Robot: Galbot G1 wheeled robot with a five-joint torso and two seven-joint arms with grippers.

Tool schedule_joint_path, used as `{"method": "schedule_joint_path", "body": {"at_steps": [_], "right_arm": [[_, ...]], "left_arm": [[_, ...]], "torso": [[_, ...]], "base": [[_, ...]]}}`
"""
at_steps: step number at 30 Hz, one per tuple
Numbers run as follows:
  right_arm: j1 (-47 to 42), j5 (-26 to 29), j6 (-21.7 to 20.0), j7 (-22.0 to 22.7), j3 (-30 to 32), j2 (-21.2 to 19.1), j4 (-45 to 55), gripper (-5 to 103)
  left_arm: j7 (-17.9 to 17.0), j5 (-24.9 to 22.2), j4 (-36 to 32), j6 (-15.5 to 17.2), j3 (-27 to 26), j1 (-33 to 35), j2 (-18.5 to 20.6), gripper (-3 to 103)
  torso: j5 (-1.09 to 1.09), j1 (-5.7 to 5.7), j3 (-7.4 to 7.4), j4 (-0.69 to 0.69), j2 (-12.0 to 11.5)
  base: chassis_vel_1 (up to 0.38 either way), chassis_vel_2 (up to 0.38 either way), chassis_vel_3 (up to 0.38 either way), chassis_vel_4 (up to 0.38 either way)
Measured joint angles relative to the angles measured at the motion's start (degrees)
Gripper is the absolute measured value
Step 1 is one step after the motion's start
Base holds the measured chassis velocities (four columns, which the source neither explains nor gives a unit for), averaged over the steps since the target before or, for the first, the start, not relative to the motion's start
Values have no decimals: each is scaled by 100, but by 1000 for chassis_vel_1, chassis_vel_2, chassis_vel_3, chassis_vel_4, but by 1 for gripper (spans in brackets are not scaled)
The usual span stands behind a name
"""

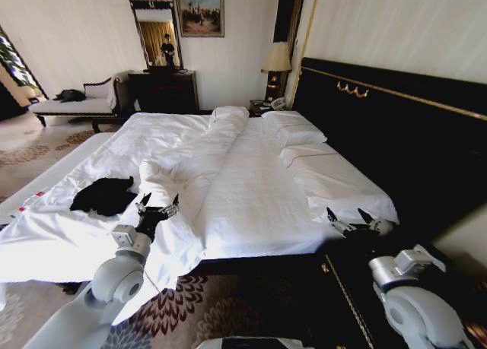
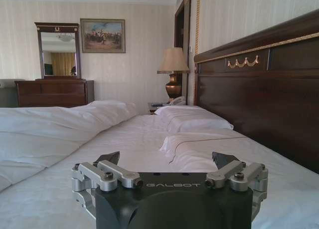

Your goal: Fold the clothes on the bed.

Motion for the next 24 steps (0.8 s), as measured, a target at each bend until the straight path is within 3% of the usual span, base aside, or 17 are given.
{"method": "schedule_joint_path", "body": {"at_steps": [13,24], "right_arm": [[15,-53,-9,6,0,38,7,100],[1,-59,-11,25,-10,80,8,100]], "left_arm": [[81,-13,-101,-81,-55,36,15,100],[83,-10,-111,-82,-49,50,14,100]], "torso": [[-1,1,0,0,-1],[0,-1,-1,0,0]], "base": [[-136,153,135,-154],[47,187,-44,-188]]}}
